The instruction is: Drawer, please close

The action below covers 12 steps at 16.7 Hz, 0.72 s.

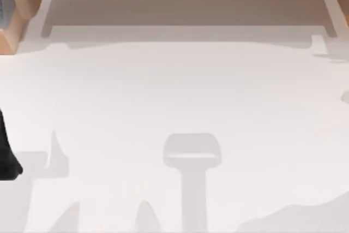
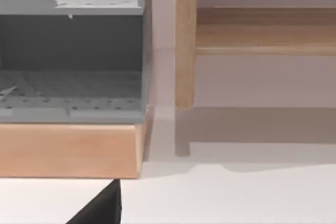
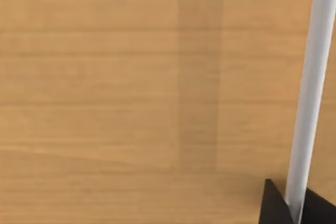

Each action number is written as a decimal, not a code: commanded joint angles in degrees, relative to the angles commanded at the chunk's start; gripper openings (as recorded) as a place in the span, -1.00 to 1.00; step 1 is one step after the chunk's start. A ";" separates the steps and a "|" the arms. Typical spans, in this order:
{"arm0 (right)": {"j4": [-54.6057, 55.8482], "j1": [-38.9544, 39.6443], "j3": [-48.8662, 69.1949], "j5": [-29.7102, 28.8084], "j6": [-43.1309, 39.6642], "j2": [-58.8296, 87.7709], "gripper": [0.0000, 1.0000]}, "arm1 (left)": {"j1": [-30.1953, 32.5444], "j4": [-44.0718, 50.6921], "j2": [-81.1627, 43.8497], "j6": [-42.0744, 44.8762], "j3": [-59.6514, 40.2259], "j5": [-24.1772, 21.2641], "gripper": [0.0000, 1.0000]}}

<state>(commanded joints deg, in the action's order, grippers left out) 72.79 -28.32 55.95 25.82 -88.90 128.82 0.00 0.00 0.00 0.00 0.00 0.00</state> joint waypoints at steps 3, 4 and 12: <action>-0.13 -0.36 -0.04 -0.06 0.02 -0.04 -1.00 | 0.00 0.00 0.00 0.00 0.00 0.00 1.00; -0.71 -0.06 0.73 -0.39 -0.13 0.56 -1.00 | 0.00 0.00 0.00 0.00 0.00 0.00 1.00; -8.86 3.18 15.84 -3.59 0.00 7.00 -1.00 | 0.00 0.00 0.00 0.00 0.00 0.00 1.00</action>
<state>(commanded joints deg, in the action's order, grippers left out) 63.93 -25.14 71.79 22.23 -88.90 135.81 0.00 0.00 0.00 0.00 0.00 0.00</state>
